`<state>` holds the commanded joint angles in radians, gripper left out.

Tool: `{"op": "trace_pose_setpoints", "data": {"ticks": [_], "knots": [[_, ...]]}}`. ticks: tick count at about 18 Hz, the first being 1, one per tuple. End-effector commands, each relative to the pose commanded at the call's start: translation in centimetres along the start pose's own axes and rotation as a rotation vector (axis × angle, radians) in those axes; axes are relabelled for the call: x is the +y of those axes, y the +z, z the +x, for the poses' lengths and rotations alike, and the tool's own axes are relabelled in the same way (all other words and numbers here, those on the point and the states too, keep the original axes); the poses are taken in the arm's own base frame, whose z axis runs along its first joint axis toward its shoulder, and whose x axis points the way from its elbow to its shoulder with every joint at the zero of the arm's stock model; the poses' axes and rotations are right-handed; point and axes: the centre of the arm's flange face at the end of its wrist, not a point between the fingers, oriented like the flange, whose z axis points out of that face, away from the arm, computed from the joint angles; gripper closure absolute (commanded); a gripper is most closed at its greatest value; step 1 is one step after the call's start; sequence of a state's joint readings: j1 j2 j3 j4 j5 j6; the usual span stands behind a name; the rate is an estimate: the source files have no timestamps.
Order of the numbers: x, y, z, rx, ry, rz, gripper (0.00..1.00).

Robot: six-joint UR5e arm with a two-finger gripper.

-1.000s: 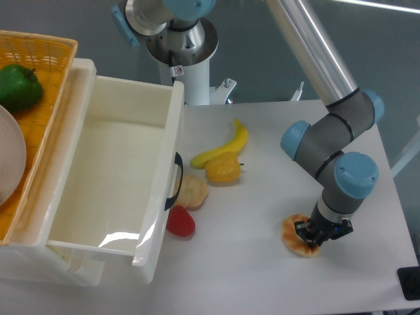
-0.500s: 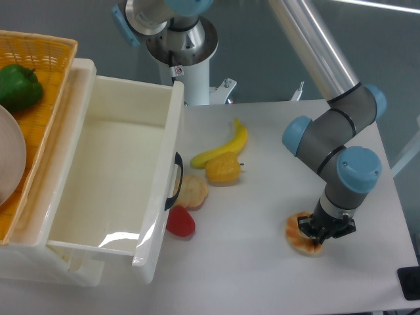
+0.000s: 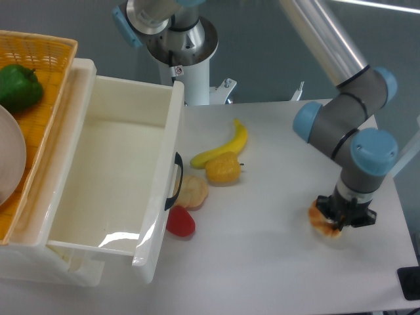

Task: Pick up the donuts
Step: 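Lift the held donut up off the table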

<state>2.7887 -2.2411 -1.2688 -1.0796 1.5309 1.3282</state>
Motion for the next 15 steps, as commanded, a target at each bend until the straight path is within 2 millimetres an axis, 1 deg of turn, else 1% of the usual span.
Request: {"op": "trace_pose_setpoints", "data": {"ticks": [2, 4, 6, 9, 10, 11, 13, 15], "knots": [[0.5, -1.4, -1.1, -0.008, -0.007, 0.002, 0.97], [0.5, -3.1, -2.3, -0.044, -0.01, 0.01, 0.97], [1.3, -3.5, -3.0, -0.055, -0.014, 0.011, 0.97], [1.9, -4.1, -3.3, -0.065, 0.108, 0.0, 0.95], [2.0, -4.4, -3.3, -0.07, 0.127, -0.004, 0.92], [2.6, -4.9, -3.6, -0.077, 0.122, -0.016, 0.91], [3.2, -4.7, -3.5, -0.049, 0.115, -0.024, 0.89], [3.2, -4.6, -3.4, -0.043, 0.115, -0.025, 0.89]]}}
